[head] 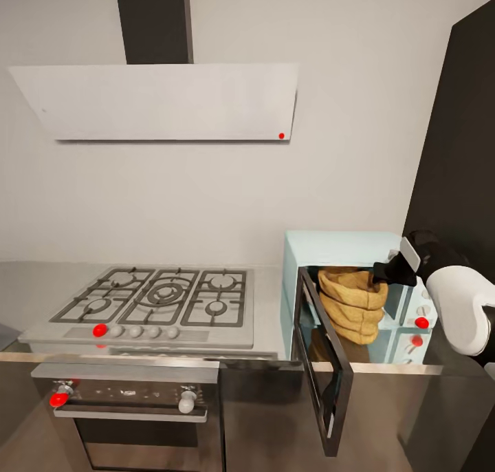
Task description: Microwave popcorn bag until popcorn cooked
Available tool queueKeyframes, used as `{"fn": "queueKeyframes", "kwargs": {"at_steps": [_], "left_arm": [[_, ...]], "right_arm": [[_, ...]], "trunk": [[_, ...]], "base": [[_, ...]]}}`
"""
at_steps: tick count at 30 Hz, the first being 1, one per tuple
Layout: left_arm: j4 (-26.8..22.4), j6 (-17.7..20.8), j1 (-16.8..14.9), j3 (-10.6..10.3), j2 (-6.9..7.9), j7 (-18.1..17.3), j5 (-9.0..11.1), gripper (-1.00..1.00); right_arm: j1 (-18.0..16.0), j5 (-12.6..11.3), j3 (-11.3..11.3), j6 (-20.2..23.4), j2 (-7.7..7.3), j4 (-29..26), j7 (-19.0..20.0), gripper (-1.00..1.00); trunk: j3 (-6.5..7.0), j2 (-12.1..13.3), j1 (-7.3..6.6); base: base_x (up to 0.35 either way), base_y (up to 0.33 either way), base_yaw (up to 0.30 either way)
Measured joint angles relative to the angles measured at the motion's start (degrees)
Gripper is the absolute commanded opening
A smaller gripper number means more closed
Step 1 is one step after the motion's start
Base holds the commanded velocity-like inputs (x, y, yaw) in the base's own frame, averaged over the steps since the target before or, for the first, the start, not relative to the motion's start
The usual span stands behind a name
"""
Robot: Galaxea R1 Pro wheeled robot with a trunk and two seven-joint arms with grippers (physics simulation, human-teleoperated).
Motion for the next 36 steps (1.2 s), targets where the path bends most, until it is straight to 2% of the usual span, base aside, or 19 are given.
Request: {"fn": "queueKeyframes", "kwargs": {"at_steps": [4,7,17,30,36], "left_arm": [[0.00,0.00,0.00,0.00,0.03,0.00,0.00,1.00],[-0.11,0.00,0.00,0.28,0.07,0.00,0.11,1.00],[-0.18,0.00,0.00,0.32,0.07,0.00,0.17,1.00],[-0.17,0.00,0.00,0.32,0.07,0.00,0.16,1.00],[-0.17,0.00,0.00,0.32,0.07,0.00,0.11,1.00]], "right_arm": [[-0.01,-0.04,0.03,-0.13,0.00,0.08,-0.03,-1.00],[0.05,-0.13,0.63,-0.87,-0.96,0.63,0.90,-1.00],[0.06,-0.43,-0.13,0.00,2.08,-1.77,-0.75,-1.00],[0.06,-0.36,-0.21,-1.13,1.95,-0.73,-0.68,-1.00],[0.04,-0.32,-0.26,-6.71,1.79,3.18,-0.68,-1.00]], "trunk": [[0.00,0.00,0.00],[0.01,0.01,0.00],[0.00,0.02,-0.01],[0.00,0.01,-0.01],[0.01,0.01,0.00]], "base": [[0.000,0.000,0.000],[0.000,0.000,0.000],[0.018,0.000,0.000],[0.057,0.000,0.000],[0.007,0.000,0.000]]}}
